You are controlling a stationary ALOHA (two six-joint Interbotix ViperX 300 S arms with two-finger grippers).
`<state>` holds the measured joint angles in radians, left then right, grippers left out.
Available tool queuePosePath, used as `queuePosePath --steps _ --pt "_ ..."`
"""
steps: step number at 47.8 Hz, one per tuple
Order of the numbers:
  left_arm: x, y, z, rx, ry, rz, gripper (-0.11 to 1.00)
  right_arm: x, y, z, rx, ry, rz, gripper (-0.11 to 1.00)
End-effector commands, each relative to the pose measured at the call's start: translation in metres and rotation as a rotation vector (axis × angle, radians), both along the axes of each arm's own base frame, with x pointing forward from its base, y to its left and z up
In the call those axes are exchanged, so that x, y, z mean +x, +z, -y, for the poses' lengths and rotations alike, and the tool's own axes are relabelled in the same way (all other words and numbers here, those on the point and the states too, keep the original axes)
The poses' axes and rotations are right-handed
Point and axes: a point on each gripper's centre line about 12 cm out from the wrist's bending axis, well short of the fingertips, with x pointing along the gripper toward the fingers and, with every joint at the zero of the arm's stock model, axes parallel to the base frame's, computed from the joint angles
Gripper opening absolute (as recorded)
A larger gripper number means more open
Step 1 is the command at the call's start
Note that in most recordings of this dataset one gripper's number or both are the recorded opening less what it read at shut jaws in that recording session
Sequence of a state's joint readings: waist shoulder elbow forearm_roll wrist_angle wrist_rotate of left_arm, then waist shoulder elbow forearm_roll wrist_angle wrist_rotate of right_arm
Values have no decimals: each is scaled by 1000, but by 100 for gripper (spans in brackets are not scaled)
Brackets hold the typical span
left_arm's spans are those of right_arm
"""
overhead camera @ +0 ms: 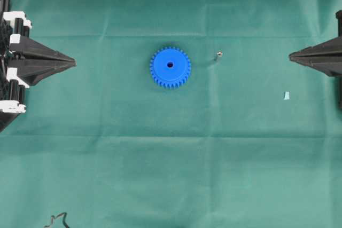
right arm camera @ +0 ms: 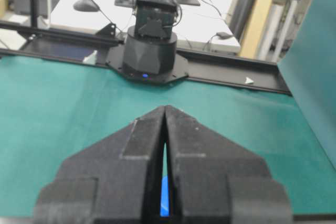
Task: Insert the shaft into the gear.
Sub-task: 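Move the open right gripper left toward the small silver shaft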
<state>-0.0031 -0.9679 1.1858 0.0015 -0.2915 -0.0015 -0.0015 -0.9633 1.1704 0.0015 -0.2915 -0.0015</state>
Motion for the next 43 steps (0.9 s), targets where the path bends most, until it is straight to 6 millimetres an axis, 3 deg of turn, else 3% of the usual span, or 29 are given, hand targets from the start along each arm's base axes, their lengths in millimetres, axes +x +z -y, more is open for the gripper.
queuePosePath --steps 1,7,19,36,40,43 --pt "3 14 0 10 -2 18 0 4 -2 1 -14 -6 -17 2" --pt "4 13 0 7 -3 5 0 8 -3 5 -10 -24 -51 2" --pt "3 13 0 3 -3 5 0 17 18 12 -1 -55 -31 2" --pt "3 13 0 3 -3 6 0 58 -13 32 23 -123 -232 3" --pt "3 14 0 3 -3 6 0 67 -23 37 30 -137 -276 13" --pt "3 13 0 4 -3 5 0 74 -30 40 31 -145 -306 28"
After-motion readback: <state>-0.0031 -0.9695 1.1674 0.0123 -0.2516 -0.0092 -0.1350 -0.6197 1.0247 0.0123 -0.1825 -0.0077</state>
